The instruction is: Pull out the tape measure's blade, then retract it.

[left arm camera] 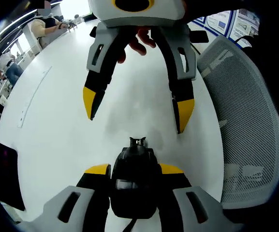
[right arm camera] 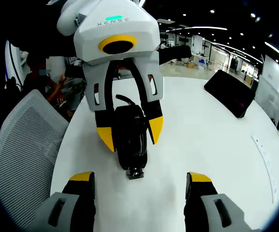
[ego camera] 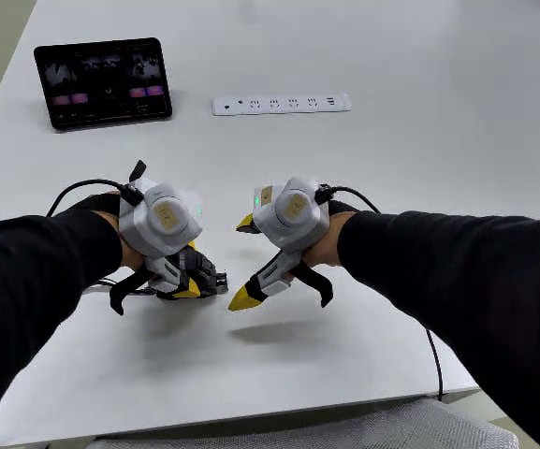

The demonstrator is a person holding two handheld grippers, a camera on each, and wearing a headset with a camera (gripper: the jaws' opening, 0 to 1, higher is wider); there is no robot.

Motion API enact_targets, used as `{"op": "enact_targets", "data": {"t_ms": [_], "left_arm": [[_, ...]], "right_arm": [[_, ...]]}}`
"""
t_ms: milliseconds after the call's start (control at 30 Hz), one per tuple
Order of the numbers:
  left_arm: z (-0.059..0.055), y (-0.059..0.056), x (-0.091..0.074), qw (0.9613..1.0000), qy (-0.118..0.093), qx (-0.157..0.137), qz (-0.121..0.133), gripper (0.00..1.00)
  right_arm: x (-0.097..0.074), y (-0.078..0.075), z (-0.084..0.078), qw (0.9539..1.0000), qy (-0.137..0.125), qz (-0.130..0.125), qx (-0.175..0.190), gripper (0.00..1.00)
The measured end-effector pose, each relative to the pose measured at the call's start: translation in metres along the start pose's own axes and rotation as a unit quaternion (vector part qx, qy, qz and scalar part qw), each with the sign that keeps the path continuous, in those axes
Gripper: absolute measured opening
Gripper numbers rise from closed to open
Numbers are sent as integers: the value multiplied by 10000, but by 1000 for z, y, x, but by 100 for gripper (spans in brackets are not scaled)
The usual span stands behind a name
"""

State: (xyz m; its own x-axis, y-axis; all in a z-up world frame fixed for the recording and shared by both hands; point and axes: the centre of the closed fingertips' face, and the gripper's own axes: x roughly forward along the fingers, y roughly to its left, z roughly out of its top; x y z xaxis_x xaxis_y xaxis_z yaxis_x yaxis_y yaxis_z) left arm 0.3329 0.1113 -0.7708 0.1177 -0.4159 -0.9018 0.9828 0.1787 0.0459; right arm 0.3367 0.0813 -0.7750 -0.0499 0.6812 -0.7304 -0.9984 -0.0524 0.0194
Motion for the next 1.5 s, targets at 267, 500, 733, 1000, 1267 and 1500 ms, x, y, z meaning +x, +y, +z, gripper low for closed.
{"op": "enact_targets", "data": {"t_ms": [267, 500, 733, 1000, 1267, 1500], "left_arm": [[-1, -1, 1, 10000, -51, -23, 7, 32], [-2, -1, 2, 10000, -50, -60, 12, 32], [-2, -1, 4, 9999, -53, -87, 8, 32], [-2, 0, 6, 9999, -70, -120, -31, 32], [-2, -2, 6, 9999, -64, -117, -45, 32], [-1, -3, 6, 9999, -89, -125, -52, 32]], "right_arm": [[13, -1, 1, 9999, 49, -45, -95, 43], [25, 4, -8, 9993, 251, 105, -241, 36], [32, 4, -15, 9982, 415, 157, -397, 22], [36, 5, -10, 9986, 351, 204, -328, 20], [37, 8, -11, 9984, 411, 257, -291, 13], [37, 8, -11, 9986, 296, 253, -369, 12]]}}
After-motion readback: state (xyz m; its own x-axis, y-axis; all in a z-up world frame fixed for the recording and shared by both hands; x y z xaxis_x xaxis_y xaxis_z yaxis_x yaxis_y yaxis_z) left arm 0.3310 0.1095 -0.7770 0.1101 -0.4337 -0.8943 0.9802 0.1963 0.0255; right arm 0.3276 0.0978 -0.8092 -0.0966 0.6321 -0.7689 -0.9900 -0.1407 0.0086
